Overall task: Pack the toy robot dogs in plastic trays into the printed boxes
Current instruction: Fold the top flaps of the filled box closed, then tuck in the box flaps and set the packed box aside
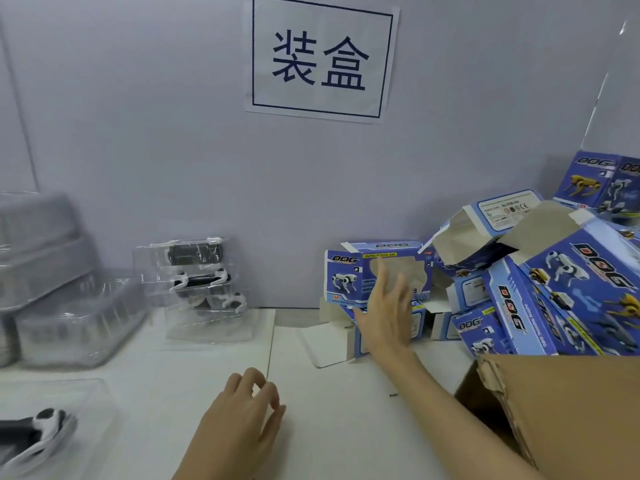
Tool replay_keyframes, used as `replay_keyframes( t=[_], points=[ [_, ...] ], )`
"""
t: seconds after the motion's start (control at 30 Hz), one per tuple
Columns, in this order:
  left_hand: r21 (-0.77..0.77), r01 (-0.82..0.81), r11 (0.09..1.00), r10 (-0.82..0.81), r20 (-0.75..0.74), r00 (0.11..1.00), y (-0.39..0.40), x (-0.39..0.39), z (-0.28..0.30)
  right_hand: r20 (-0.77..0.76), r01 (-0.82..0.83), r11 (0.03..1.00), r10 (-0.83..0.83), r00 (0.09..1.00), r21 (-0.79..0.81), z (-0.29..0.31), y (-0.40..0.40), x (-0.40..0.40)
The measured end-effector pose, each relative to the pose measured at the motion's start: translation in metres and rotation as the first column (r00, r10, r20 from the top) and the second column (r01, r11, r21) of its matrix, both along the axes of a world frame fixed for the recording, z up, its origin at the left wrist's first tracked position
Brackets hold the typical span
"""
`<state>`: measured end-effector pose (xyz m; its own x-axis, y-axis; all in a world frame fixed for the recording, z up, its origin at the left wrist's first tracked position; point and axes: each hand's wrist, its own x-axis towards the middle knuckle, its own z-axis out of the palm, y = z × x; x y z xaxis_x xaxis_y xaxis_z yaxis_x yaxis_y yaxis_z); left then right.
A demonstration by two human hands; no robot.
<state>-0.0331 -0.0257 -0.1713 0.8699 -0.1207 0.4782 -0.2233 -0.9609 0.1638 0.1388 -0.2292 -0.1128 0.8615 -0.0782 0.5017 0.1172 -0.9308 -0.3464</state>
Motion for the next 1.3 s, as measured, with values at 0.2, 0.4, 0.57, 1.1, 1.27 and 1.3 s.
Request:
replay_keyframes(
  t=[0.2, 0.4, 0.57, 1.1, 1.27, 1.3],
  points=[
    [0.1, 0.048, 0.994, -0.053, 0.051, 0.997, 0.005, 0.005, 0.0, -0.059, -0.153, 0.91, 0.141, 0.988, -0.386, 0.07, -0.021, 0.066],
    [0.109, 0.062, 0.992, -0.072, 0.092, 0.993, 0.008, 0.006, -0.004, -0.268, -0.198, 0.78, 0.041, 0.963, -0.594, 0.08, -0.027, 0.071],
    [0.057, 0.044, 0.997, -0.048, 0.083, 0.995, 0.009, 0.002, -0.004, -0.218, -0.154, 0.803, 0.031, 0.975, -0.576, 0.087, -0.017, 0.051],
    [-0.897, 0.105, 0.428, -0.332, -0.048, 0.942, -0.011, -0.011, 0.022, 0.208, -0.457, 0.27, 0.623, 0.754, 0.847, 0.006, 0.003, -0.136],
    [-0.913, 0.078, 0.4, -0.185, 0.003, 0.983, -0.027, -0.011, 0.021, 0.104, -0.288, 0.243, 0.569, 0.816, 0.926, -0.018, -0.014, -0.14],
    [-0.908, 0.078, 0.412, -0.122, 0.03, 0.992, -0.03, -0.01, 0.02, 0.096, -0.284, 0.273, 0.543, 0.834, 0.919, -0.021, -0.015, -0.142]
  ],
)
